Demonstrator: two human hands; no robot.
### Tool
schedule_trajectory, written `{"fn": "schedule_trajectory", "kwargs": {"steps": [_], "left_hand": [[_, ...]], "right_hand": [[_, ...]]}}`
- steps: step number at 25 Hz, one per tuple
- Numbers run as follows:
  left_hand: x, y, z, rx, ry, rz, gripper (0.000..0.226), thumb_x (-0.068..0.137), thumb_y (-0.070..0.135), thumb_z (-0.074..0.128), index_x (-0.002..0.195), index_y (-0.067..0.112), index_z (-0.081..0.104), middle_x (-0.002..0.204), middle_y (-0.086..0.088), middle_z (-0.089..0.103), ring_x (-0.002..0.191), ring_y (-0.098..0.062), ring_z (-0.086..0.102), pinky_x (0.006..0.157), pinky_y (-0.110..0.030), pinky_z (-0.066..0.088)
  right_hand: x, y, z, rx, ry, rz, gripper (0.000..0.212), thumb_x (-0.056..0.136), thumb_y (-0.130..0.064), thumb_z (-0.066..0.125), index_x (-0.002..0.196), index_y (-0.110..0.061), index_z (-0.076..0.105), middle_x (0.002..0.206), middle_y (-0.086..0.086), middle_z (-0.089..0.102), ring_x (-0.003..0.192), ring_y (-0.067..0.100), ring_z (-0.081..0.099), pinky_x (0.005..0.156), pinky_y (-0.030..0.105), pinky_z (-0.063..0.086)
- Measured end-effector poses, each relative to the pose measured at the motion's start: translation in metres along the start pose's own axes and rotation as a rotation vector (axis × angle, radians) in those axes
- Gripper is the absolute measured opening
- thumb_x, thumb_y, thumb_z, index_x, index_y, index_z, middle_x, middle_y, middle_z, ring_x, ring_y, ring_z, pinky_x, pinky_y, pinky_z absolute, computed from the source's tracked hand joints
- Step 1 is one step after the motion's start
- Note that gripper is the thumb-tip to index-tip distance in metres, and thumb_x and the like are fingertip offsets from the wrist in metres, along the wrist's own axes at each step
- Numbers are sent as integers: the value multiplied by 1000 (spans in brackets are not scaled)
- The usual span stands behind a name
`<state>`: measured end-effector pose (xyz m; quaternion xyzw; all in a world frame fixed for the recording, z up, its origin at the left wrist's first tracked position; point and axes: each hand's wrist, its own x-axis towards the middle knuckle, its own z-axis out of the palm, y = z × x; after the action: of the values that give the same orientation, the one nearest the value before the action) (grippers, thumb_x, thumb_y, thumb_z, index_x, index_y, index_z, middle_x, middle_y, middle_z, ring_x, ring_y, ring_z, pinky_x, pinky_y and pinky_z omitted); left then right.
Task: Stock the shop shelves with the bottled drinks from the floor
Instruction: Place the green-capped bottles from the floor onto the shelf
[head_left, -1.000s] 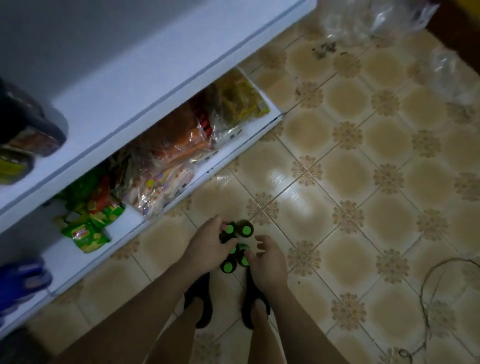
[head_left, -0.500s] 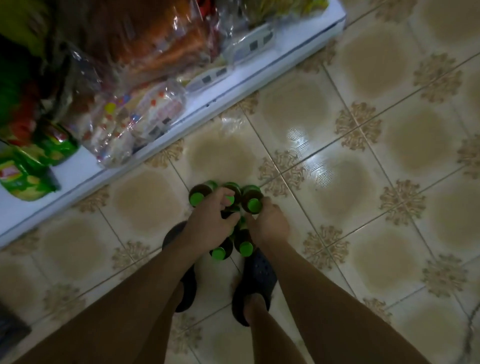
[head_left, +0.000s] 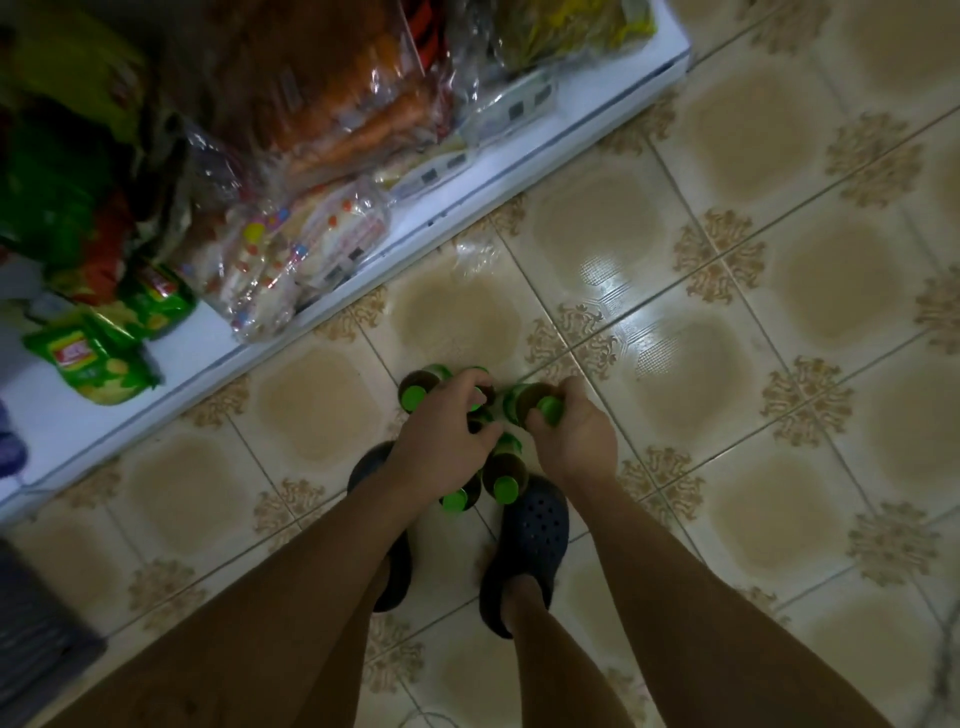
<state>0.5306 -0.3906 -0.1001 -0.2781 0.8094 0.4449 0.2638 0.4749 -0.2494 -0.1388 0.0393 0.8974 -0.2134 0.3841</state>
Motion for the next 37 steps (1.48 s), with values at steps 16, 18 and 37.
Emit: {"fn": "schedule_trajectory", "kwargs": {"steps": [16, 18, 37], "left_hand": [[-262, 214, -149, 1, 255, 231, 64, 83, 23, 72, 138, 30, 41, 129, 5, 48, 120, -12, 44, 98, -29, 40], [-290, 225, -164, -37, 358, 250, 68, 82, 25, 74, 140, 32, 38, 134, 9, 45, 124, -10, 43, 103, -30, 39], [-546, 159, -342, -249, 1076, 300, 78, 68, 35, 83, 134, 37, 41, 130, 15, 53, 120, -10, 49, 99, -39, 45]], "right_hand": [[-290, -141, -277, 417, 163, -340, 30, 88, -26, 64, 117, -19, 67, 89, -14, 61, 76, -4, 55, 67, 7, 39], [-315, -154, -294, 408, 154, -415, 28, 87, -28, 66, 113, -20, 68, 87, -14, 64, 78, -5, 57, 69, 10, 45], [-583, -393, -287, 328, -157, -1148, 8, 76, -33, 70, 73, -28, 76, 72, -9, 73, 69, 17, 68, 62, 41, 60]]}}
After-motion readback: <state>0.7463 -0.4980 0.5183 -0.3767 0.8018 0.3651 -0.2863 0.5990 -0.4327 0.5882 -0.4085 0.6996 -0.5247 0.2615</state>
